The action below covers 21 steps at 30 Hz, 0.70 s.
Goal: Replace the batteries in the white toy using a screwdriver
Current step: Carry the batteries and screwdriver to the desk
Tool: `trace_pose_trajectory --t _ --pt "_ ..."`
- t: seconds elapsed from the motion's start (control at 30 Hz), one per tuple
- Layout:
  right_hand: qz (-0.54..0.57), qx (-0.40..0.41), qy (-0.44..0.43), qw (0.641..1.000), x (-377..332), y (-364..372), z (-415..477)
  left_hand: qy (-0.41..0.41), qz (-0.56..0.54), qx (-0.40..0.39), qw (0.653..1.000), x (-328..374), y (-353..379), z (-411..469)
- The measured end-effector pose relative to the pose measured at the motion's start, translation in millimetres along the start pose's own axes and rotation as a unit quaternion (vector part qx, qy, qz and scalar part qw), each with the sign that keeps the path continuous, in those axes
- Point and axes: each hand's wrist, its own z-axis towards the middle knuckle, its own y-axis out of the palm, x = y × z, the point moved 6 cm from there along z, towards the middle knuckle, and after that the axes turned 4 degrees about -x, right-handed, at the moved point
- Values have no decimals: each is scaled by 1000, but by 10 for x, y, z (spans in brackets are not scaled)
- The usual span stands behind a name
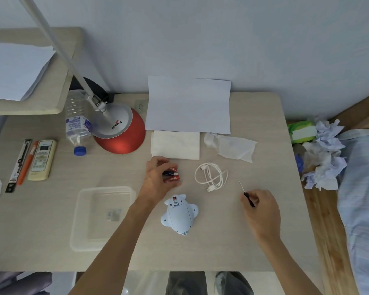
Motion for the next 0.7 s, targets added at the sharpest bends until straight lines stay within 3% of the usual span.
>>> trace_pose_trajectory --t 0.7 --pt "-27 14 29 999 78 116 -10 -37 61 -22 997 63 -130 -23"
